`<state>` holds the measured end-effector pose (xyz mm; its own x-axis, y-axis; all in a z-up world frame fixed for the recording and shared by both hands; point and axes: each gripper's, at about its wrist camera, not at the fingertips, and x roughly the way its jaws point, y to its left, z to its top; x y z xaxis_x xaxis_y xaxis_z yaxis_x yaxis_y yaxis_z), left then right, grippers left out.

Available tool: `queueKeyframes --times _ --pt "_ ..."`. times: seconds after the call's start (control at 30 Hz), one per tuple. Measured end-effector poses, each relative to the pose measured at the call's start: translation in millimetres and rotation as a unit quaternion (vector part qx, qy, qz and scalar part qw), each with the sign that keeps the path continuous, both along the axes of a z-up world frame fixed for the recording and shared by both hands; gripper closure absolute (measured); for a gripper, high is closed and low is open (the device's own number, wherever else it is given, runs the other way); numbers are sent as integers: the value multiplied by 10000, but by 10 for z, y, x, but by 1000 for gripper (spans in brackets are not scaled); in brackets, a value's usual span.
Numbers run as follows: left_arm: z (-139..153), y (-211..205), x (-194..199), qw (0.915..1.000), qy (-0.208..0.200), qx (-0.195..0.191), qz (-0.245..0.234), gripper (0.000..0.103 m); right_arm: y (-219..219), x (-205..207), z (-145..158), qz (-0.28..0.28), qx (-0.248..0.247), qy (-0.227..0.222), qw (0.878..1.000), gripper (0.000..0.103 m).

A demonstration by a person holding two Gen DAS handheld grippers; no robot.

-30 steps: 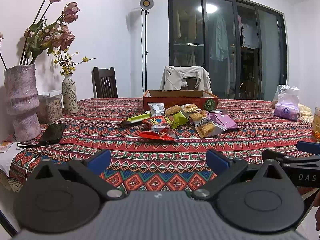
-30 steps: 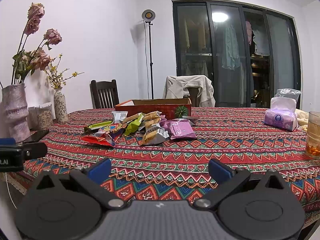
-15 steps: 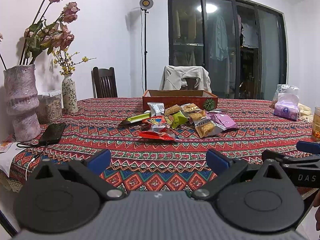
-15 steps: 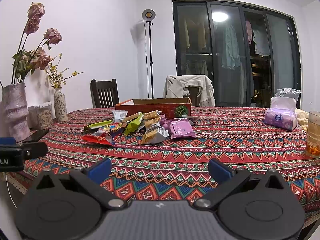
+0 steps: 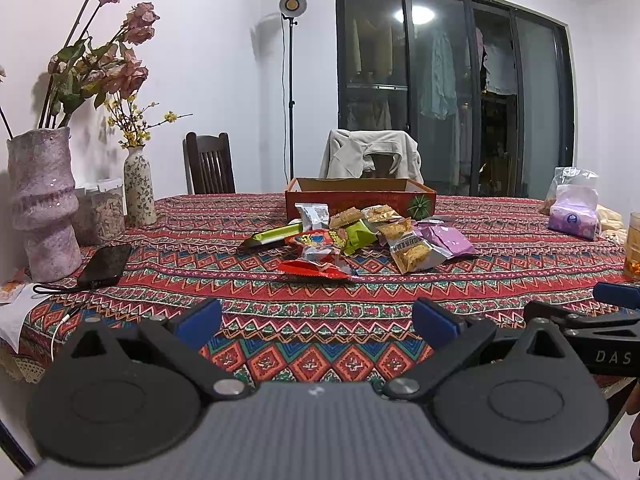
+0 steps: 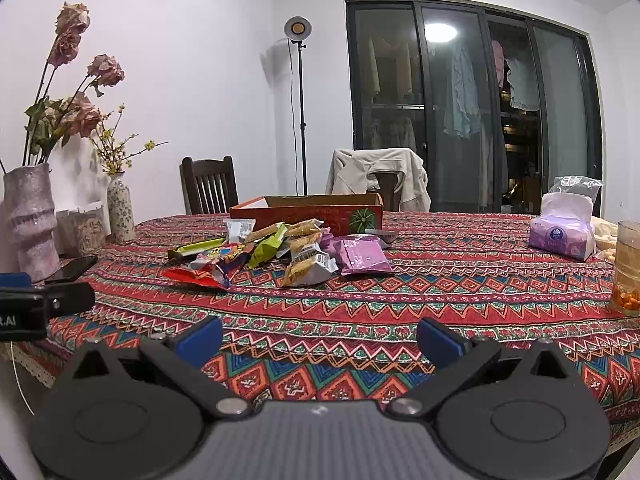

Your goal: Organize snacks

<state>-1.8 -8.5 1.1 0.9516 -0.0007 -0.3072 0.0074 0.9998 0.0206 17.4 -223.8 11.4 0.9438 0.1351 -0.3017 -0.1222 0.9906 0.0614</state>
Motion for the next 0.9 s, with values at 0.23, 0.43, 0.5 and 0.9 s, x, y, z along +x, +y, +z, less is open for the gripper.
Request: queueKeyframes --times 0.23,0.43,0.5,0.9 --pt "13 59 68 9999 12 23 123 0 -26 87 20 -76 -7 14 10000 0" --pt "-37 160 297 9994 205 -60 268 0 -41 466 -75 -183 -30 283 9994 0" --pt "-52 157 414 9993 244 -52 272 0 -15 616 -119 -145 -52 412 9990 0" --pt "-52 70 1960 9957 860 -79 -322 0 209 1527 8 387 -278 599 9971 1"
